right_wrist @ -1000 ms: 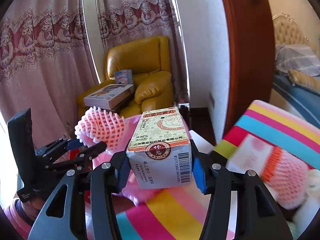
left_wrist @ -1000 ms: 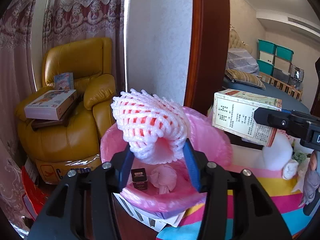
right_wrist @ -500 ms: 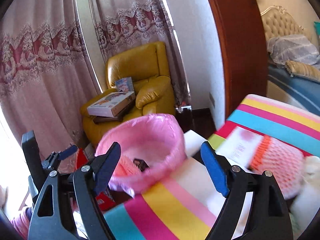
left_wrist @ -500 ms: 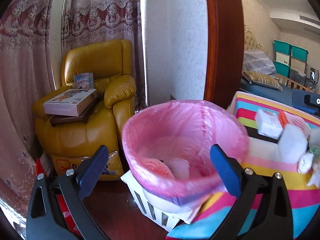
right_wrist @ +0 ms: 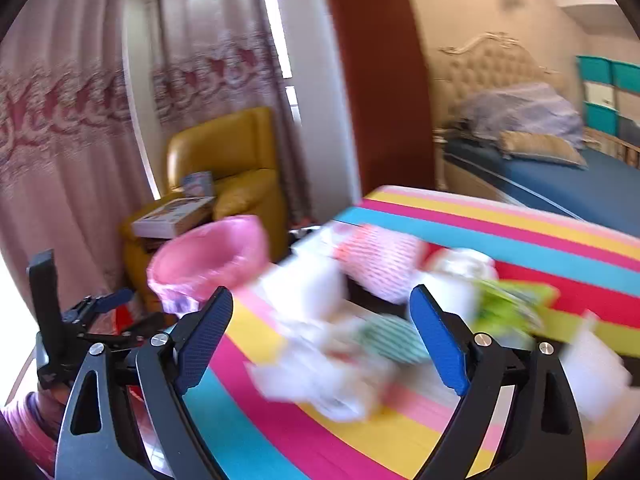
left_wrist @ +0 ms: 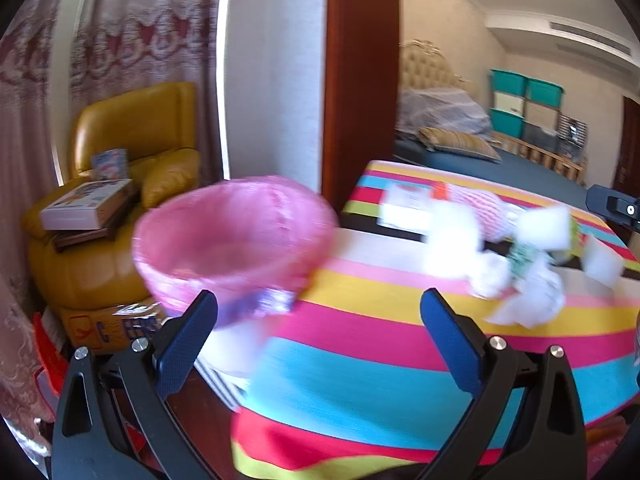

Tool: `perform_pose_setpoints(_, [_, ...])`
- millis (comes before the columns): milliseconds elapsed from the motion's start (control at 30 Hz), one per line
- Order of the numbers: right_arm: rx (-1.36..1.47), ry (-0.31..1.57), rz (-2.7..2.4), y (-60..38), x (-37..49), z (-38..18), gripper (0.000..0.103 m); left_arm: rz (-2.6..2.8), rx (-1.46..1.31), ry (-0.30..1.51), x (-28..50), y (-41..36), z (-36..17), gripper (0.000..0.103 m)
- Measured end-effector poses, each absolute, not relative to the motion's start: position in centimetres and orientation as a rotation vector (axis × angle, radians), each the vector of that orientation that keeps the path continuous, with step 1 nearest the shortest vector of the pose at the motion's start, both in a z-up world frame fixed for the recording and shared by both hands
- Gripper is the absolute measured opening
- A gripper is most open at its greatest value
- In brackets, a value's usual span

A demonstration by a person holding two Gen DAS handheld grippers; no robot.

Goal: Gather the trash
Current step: 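Return to the table and grasp the white foam block with the right tool, then grasp the white tissue bundle with the left tool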

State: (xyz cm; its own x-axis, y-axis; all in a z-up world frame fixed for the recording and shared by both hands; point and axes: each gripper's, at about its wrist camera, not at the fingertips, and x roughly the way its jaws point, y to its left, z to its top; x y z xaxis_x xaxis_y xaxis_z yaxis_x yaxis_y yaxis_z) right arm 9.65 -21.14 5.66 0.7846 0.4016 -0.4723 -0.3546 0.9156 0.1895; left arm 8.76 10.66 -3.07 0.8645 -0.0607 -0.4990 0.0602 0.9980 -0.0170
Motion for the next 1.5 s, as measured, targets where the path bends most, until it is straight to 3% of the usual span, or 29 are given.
perform_pose_setpoints(500, [0.097, 0.572, 0.061, -34.6, 5.4, 2.3, 0.086, -0.306, 0.061, 0.580, 8.0, 0.0, -4.4, 0.098])
perform_pose_setpoints(1133, [0.060, 0.825, 0.060, -38.3, 13.1, -2.1, 0.086, -0.343, 0.059, 0.672, 10.0, -6.1, -6.4, 0.098])
perform_pose_setpoints(1200, [0.036, 0.811, 0.069, -37.7, 13.0, -1.8, 0.079, -0.338, 0.064, 0.682, 10.2, -6.2, -6.4, 0.098])
perform_pose_setpoints(1233, [0.019, 0.794, 0.077, -37.3, 12.8, -1.6, 0.064, -0.334, 0.067, 0.684, 10.3, -6.4, -6.4, 0.098])
perform_pose_setpoints(1300, [0.005, 0.779, 0.077, -37.0, 12.3, -1.5, 0.044, -0.322, 0.070, 0.687, 10.6, -6.7, -6.2, 0.098])
perform_pose_setpoints(1500, [0.008, 0.737, 0.074, -36.7, 11.1, -1.1, 0.039, -0.284, 0.040, 0.712, 12.4, -7.9, -5.9, 0.097])
